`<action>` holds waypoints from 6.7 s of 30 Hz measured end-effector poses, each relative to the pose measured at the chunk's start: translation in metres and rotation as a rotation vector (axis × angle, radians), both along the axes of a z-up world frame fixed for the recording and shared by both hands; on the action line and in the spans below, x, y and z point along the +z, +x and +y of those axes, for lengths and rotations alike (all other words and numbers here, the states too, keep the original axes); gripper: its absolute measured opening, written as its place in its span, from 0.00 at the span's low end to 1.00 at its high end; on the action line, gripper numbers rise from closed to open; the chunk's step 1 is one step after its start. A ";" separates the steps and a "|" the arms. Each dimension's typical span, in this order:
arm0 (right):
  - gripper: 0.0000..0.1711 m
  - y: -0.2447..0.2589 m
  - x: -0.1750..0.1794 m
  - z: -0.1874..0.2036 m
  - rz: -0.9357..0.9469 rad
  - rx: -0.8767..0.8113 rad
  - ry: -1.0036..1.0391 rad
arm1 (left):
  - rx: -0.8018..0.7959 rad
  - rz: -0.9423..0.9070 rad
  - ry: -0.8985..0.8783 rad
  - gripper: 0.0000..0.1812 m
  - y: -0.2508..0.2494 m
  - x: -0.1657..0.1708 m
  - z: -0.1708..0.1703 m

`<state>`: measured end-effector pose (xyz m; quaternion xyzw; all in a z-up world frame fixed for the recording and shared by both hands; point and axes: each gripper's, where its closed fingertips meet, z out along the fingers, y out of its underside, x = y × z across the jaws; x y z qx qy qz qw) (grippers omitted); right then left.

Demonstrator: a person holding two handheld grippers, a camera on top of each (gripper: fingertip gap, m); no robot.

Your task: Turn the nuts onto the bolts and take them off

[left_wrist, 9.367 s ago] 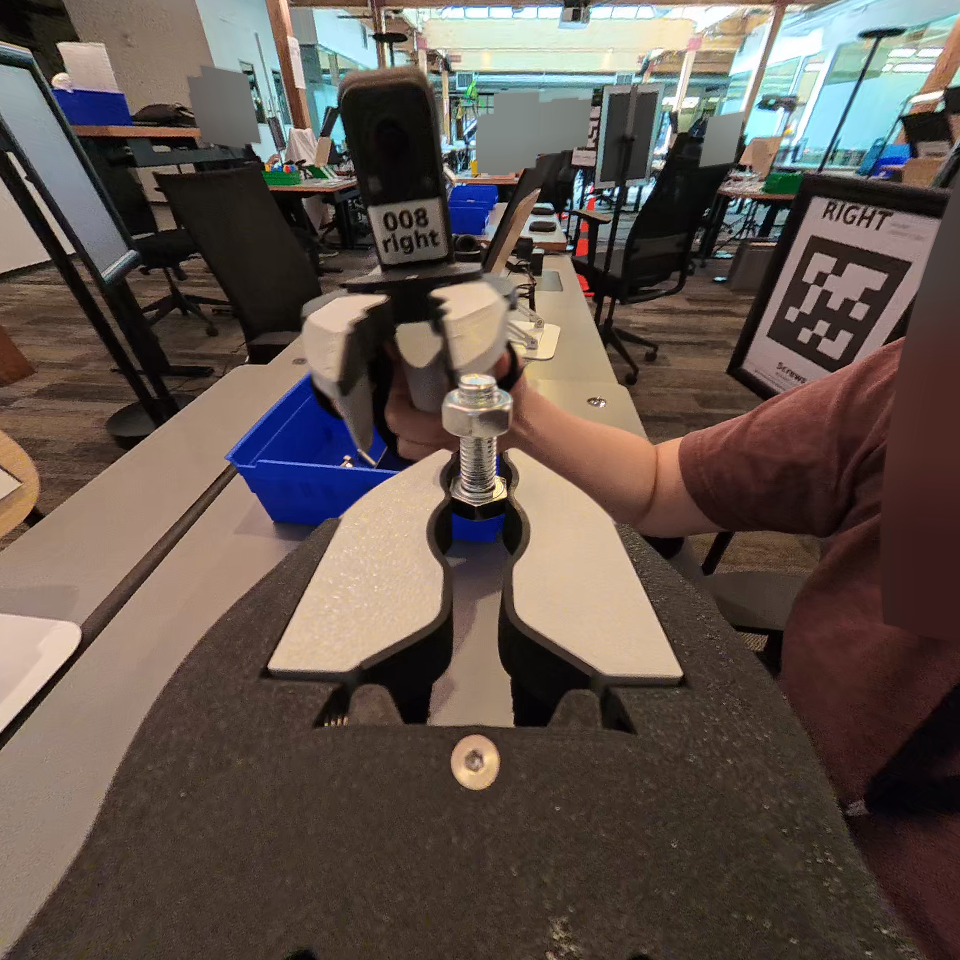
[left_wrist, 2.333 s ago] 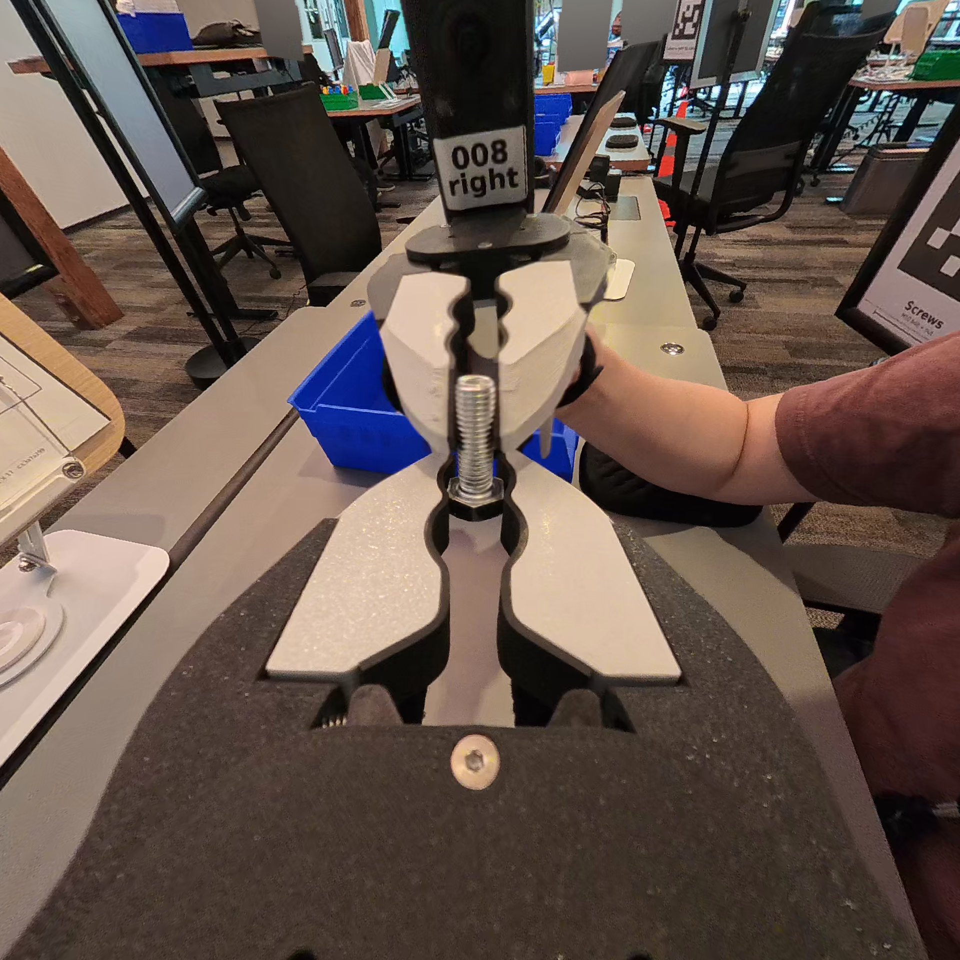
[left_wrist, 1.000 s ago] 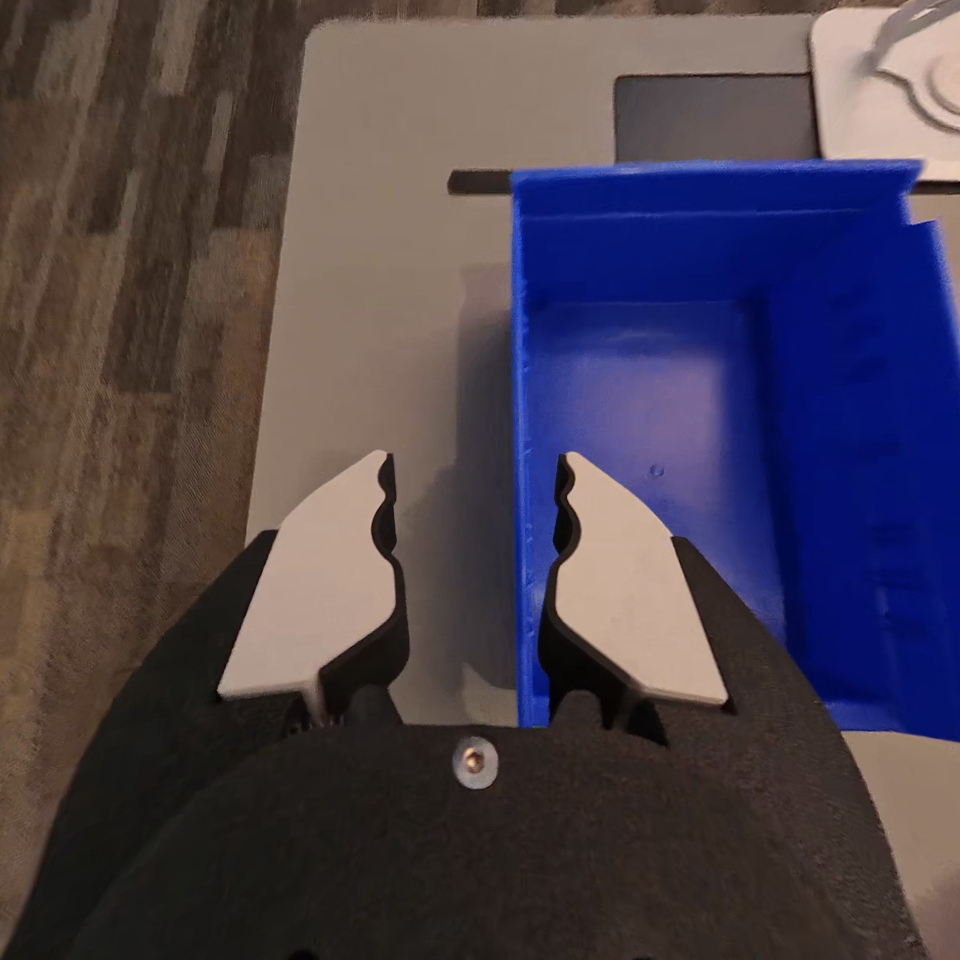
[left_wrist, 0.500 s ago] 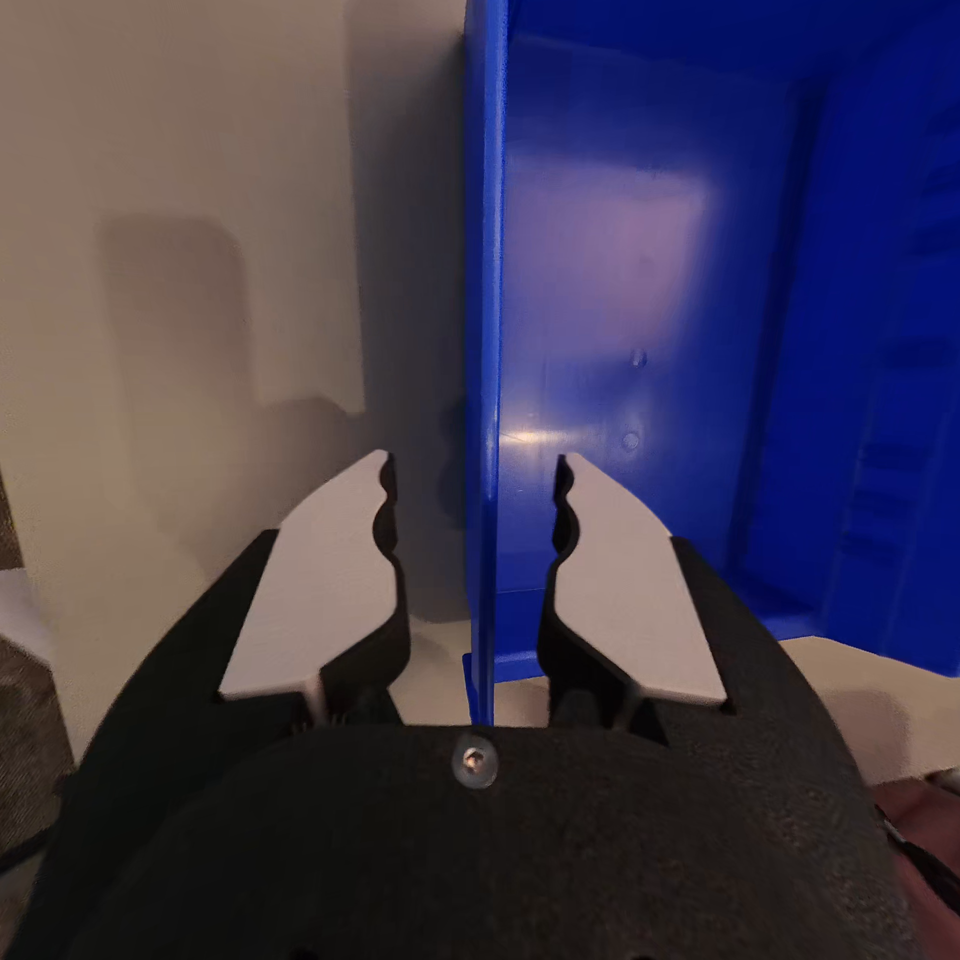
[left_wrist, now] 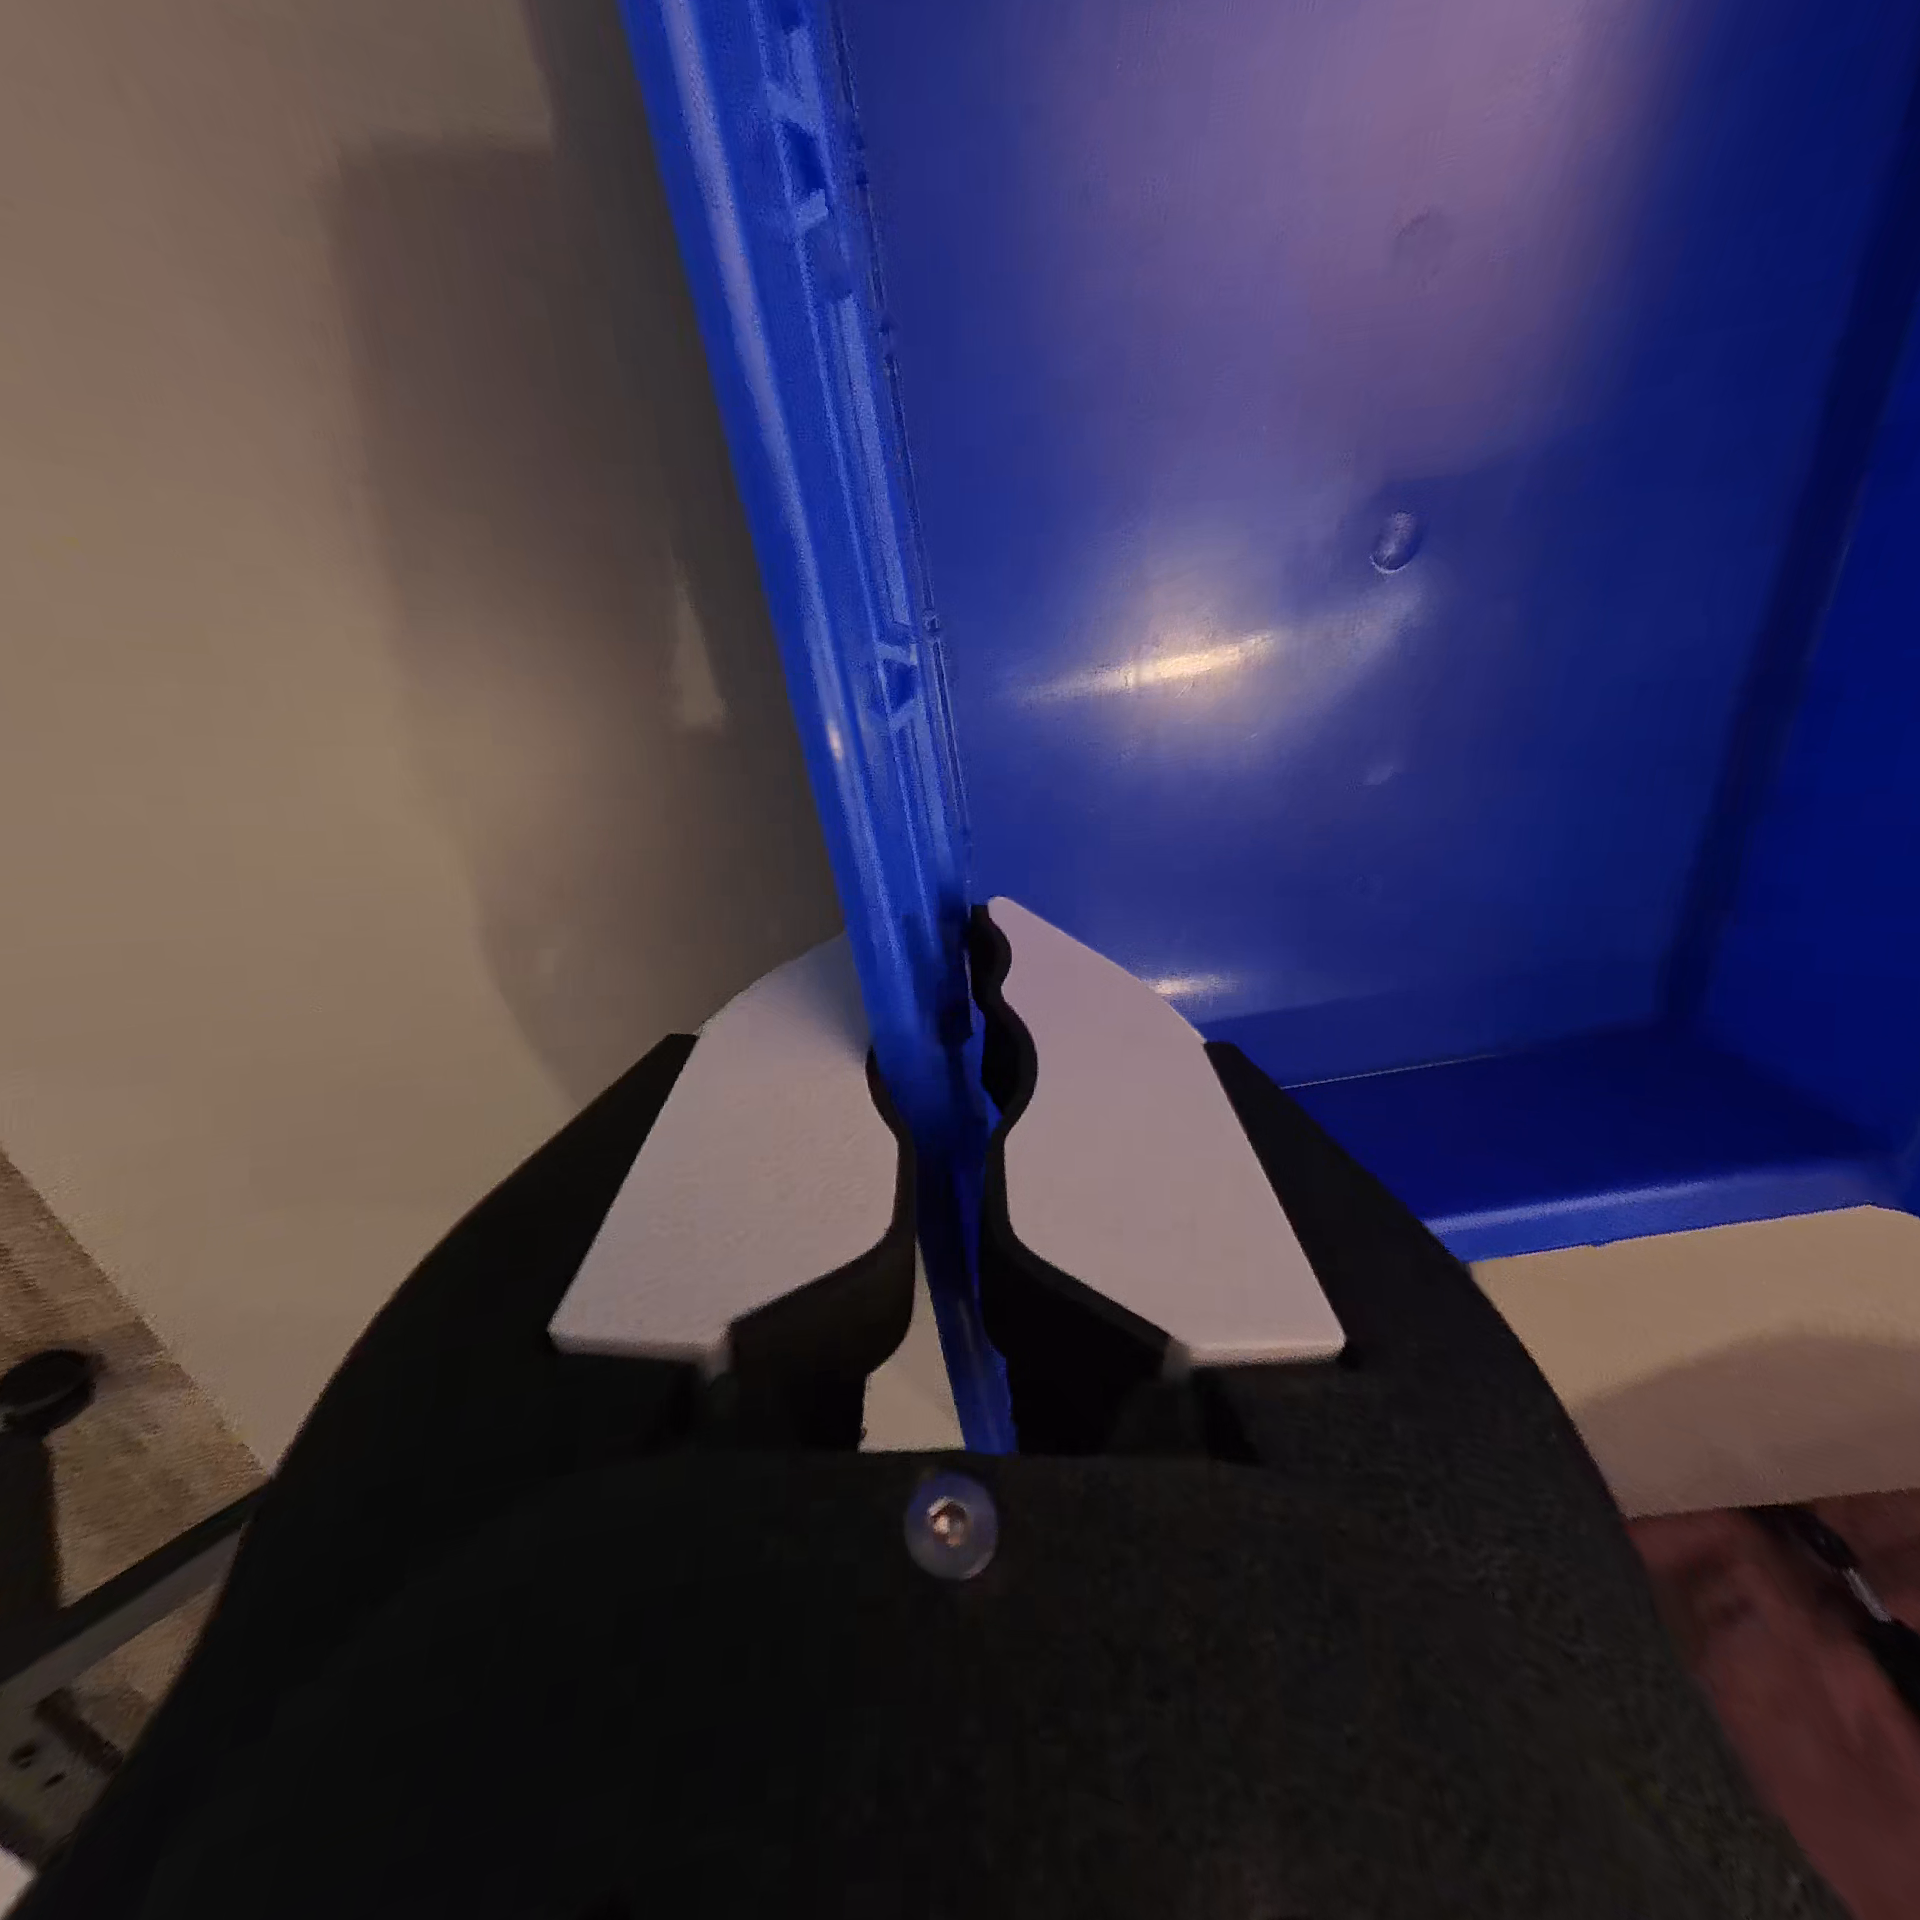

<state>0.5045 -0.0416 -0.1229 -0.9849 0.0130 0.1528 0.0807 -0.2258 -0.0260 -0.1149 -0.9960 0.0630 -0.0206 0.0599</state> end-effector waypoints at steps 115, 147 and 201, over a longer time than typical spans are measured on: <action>0.32 -0.269 0.024 0.043 -0.231 0.210 0.145 | -0.243 -0.383 1.116 0.30 0.124 0.256 -0.032; 0.04 -0.005 0.003 0.007 -0.171 -0.075 0.002 | 0.237 -0.087 0.797 0.31 -0.048 0.166 -0.014; 0.28 -0.081 0.160 0.066 0.196 0.019 0.871 | -0.079 -0.077 0.116 0.04 -0.010 -0.006 0.014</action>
